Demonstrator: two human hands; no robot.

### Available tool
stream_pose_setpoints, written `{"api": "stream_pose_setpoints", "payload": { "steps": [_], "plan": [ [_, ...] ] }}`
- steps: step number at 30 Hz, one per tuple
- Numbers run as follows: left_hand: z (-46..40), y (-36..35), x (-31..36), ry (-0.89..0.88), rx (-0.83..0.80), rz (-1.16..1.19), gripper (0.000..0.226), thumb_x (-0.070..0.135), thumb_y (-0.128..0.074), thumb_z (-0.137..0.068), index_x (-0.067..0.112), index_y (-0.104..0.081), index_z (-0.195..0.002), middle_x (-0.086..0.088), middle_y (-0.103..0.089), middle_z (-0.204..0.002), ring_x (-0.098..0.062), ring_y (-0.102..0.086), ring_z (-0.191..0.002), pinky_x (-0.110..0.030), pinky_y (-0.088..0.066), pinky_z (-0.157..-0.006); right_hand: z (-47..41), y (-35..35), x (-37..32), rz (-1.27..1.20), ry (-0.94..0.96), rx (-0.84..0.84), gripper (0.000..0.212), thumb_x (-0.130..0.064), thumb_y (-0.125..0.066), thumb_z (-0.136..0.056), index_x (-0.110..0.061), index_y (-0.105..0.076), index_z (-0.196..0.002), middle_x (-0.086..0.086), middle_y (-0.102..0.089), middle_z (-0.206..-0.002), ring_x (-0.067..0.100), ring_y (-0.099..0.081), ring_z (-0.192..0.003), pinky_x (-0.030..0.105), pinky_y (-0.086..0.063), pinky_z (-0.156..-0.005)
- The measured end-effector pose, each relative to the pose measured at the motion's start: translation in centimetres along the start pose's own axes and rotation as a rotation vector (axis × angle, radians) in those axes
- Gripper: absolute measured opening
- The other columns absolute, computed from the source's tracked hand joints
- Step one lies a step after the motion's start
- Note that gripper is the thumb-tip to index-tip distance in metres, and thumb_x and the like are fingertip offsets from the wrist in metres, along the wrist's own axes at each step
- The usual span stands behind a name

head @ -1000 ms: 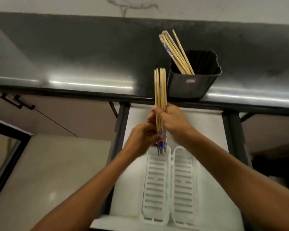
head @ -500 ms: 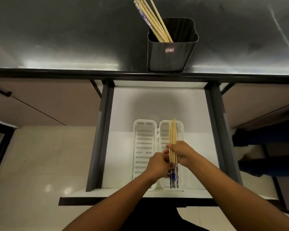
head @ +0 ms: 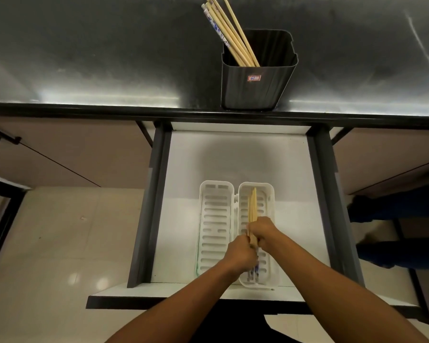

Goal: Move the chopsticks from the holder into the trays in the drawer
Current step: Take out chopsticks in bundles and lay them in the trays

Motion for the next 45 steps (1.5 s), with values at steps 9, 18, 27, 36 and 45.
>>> {"api": "stream_pose_setpoints", "payload": {
  "steps": [9,18,27,36,45],
  "plan": [
    [-0.2,0.9,0.6,-0.006,0.065,0.007,0.037,0.003,-0.035,-0.095,0.012,-0.056,-0.123,-0.007,-0.063,-0.12,-0.021,-0.062,-0.106,-0.03,-0.053,-0.091,1.1,0.7,-1.1,0.145,0.061,0.04,0.013,-0.005,-0.053,-0.085,-0.007,-0.054,-0.072,0.009,-0.057,-0.071,0.021,-0.057,-0.066,0.029,-0.048,-0.06],
    [0.4,13.7,9.1,-0.286,0.357,0.24,0.024,0.015,-0.05,-0.085,0.027,-0.068,-0.093,0.006,-0.071,-0.094,-0.01,-0.067,-0.09,-0.035,-0.056,-0.086,7.4,4.8,-14.7,0.122,0.533,0.187,0.014,-0.015,-0.05,-0.085,-0.012,-0.063,-0.078,0.005,-0.067,-0.077,0.023,-0.066,-0.076,0.036,-0.056,-0.069],
    [4.6,29.7,22.9,-0.565,0.608,0.452,0.016,0.017,-0.049,-0.094,0.027,-0.061,-0.098,-0.001,-0.067,-0.093,-0.016,-0.066,-0.092,-0.038,-0.057,-0.086,17.5,9.1,-34.7,0.037,1.051,0.334,0.011,-0.018,-0.054,-0.092,-0.013,-0.064,-0.089,0.002,-0.067,-0.079,0.016,-0.066,-0.072,0.036,-0.059,-0.069],
    [3.6,33.8,28.8,-0.55,0.556,0.648,0.019,0.0,-0.045,-0.094,0.012,-0.057,-0.084,-0.006,-0.056,-0.079,-0.019,-0.055,-0.085,-0.033,-0.052,-0.082,18.2,7.7,-43.0,0.351,1.161,0.404,0.019,-0.015,-0.055,-0.092,-0.015,-0.063,-0.109,0.003,-0.067,-0.105,0.008,-0.058,-0.074,0.011,-0.037,-0.05],
    [0.5,32.5,30.5,-0.576,0.425,0.607,0.032,0.002,-0.041,-0.094,0.015,-0.067,-0.105,-0.001,-0.071,-0.096,-0.007,-0.062,-0.083,-0.024,-0.047,-0.07,15.7,5.7,-43.4,0.642,1.153,0.494,0.022,-0.017,-0.061,-0.087,-0.014,-0.06,-0.109,0.007,-0.064,-0.102,0.022,-0.063,-0.083,0.041,-0.056,-0.073]
  ]
}}
Point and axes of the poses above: each hand's wrist, its own z-axis away from the middle knuckle, its own y-axis out of the back of the hand, x = y × z, the point moved 10 cm from there along -z, towards the middle knuckle
